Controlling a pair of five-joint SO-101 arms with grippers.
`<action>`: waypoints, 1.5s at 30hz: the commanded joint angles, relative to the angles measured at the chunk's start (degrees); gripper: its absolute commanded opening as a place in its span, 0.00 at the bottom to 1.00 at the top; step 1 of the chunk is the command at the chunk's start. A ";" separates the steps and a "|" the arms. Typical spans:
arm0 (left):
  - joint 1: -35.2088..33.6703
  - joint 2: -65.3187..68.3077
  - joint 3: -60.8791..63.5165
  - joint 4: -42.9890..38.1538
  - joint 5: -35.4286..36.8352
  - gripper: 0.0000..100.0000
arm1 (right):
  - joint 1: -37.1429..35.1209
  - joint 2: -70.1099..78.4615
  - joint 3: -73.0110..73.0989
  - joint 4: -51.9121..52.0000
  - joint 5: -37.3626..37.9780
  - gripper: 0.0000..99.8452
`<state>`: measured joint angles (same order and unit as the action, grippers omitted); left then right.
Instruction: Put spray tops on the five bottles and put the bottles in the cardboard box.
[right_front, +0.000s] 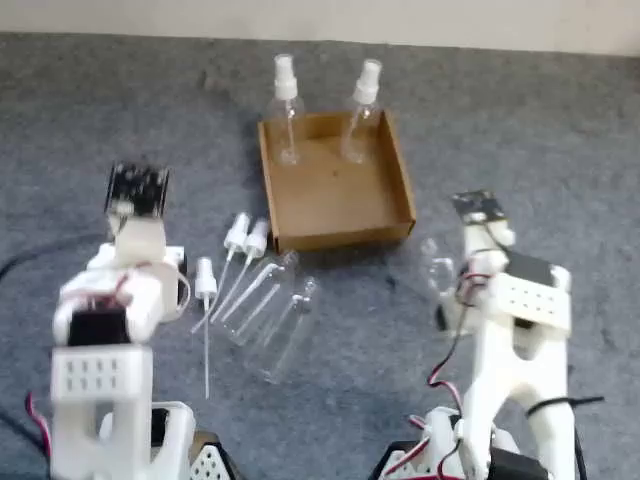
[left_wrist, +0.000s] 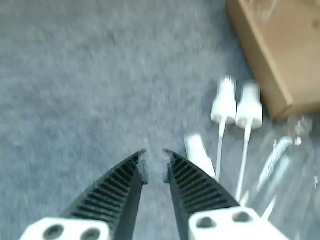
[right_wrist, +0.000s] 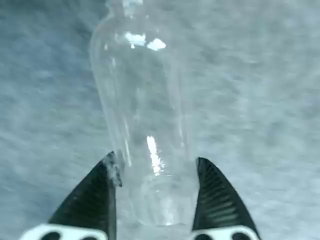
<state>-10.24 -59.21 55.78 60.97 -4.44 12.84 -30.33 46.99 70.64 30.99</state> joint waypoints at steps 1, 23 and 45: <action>0.75 19.82 -16.13 8.18 -0.79 0.08 | 9.36 -0.40 -0.84 0.04 9.14 0.00; 7.43 56.22 -23.78 -2.37 -0.70 0.09 | 26.95 19.82 -4.70 -15.87 20.66 0.00; -1.80 61.32 -40.04 11.25 -7.91 0.00 | 30.81 19.38 -4.70 -15.60 20.48 0.07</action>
<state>-11.12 2.51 23.08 65.89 -9.80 42.29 -10.64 43.38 56.04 51.21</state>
